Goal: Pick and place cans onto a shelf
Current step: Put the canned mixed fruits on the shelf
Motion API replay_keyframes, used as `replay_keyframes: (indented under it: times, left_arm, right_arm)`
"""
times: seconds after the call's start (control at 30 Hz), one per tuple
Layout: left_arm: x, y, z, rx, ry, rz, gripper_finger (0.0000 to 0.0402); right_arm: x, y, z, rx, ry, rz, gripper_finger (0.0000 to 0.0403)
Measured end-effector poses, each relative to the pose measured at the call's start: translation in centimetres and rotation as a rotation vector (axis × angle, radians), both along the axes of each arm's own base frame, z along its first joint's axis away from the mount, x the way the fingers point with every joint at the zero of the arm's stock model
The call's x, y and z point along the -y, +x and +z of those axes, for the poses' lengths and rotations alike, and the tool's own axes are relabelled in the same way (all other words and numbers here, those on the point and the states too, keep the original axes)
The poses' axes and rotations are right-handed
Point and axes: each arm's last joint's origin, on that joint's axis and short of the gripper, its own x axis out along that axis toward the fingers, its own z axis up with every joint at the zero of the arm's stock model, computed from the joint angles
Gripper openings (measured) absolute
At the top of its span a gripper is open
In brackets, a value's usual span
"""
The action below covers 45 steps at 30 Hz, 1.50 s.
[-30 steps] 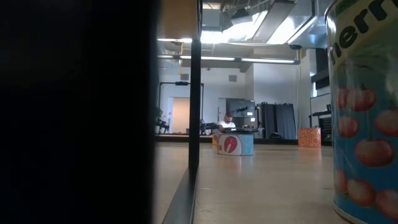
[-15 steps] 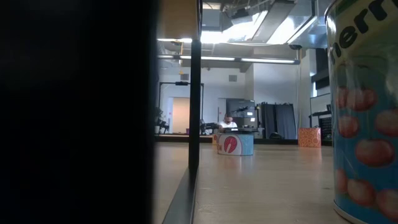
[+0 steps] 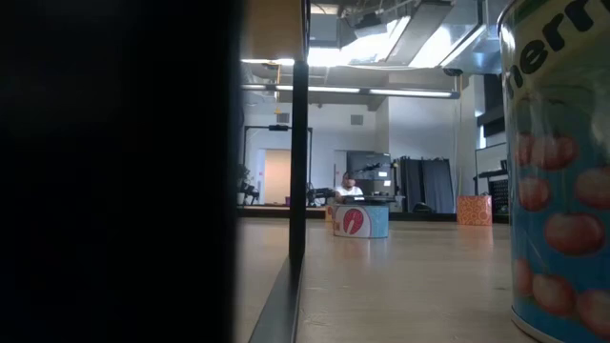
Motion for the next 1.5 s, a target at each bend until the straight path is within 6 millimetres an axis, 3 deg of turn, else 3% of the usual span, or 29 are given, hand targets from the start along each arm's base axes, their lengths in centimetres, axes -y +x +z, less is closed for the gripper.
replay_keyframes:
  times: [0.77,1.17,1.5]
  left_arm:
    - [0.0,0.0,-0.1,0.05,0.012,0.122,0.006]
    - [0.9,-1.1,-2.9,-0.022,-0.018,0.115,0.006]
    - [0.9,-0.3,-1.7,-0.042,0.019,0.039,0.006]
  right_arm:
    - [0.0,0.0,0.0,-0.001,0.001,-0.001,0.0016]
    - [0.0,0.0,0.0,-0.001,-0.001,0.001,0.0016]
    - [0.0,0.0,0.0,-0.001,-0.001,0.0,0.0016]
